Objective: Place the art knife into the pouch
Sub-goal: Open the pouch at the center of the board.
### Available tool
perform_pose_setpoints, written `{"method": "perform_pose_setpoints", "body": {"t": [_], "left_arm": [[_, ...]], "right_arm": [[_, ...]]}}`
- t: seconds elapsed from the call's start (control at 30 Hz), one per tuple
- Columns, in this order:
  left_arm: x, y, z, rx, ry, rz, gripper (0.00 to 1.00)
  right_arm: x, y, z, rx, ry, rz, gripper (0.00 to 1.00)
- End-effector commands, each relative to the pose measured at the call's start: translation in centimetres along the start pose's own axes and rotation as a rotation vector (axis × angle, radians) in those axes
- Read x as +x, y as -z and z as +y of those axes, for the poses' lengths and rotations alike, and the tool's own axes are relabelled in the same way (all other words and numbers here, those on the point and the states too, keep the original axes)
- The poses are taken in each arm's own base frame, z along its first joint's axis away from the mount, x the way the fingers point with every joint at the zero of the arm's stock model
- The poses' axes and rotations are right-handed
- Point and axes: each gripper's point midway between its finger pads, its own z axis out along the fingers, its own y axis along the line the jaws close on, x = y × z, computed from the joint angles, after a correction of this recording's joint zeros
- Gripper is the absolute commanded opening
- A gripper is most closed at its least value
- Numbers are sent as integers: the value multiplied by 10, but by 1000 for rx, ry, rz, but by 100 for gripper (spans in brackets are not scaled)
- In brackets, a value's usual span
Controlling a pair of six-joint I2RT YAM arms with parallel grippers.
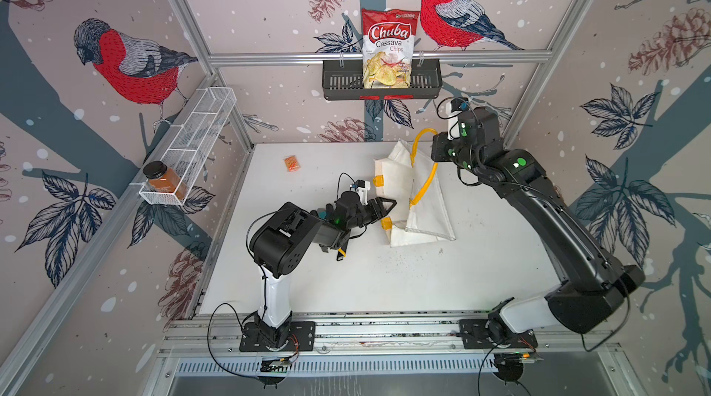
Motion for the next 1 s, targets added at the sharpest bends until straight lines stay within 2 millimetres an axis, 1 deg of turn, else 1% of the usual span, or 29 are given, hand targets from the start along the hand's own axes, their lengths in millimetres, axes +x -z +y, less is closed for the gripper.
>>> {"method": "perform_pose_setpoints", "body": {"t": [0.0,0.03,0.13,0.2,0.27,0.33,0.37,0.4,0.47,0.5,0.53,0.63,0.7,0.77,0.83,0.87,0.9,0.93,0.97], "left_arm": [[0,-7,-9,37,-47,39,0],[-2,-7,-10,22,-69,45,0],[-12,-1,-15,-95,-183,60,0],[-25,8,-30,-167,-273,65,0],[-40,17,-51,-216,-354,69,0],[-50,23,-68,-272,-417,91,0],[-54,25,-78,-297,-453,105,0],[-58,25,-88,-321,-489,122,0],[-61,23,-102,-347,-533,151,0],[-61,21,-107,-356,-544,166,0],[-60,20,-107,-364,-550,177,0],[-61,16,-109,-382,-557,182,0],[-60,13,-108,-394,-560,192,0],[-59,12,-109,-397,-565,194,0],[-58,9,-112,-398,-571,196,0],[-58,8,-113,-400,-572,197,0],[-57,6,-113,-402,-573,201,0],[-56,5,-113,-406,-576,209,0],[-55,4,-112,-412,-578,214,0]], "right_arm": [[-26,11,4,-53,-52,-109,0],[-25,12,-2,-41,-64,-112,0],[-21,13,-28,31,-96,-98,0],[-14,13,-50,114,-111,-80,0],[-6,12,-66,166,-118,-61,0],[3,10,-80,201,-129,-43,0],[6,10,-83,209,-132,-39,4],[10,10,-86,213,-132,-39,16],[14,9,-85,198,-130,-37,34],[17,9,-81,174,-125,-35,45],[18,8,-75,147,-118,-35,53],[23,7,-55,75,-84,-33,68],[28,4,-44,44,-68,-13,71],[37,0,-33,2,-65,10,71],[49,-7,-21,-60,-68,38,71],[56,-11,-19,-75,-71,52,71],[60,-13,-20,-66,-70,59,71],[62,-13,-26,-31,-69,62,69],[59,-7,-36,22,-71,47,70]]}}
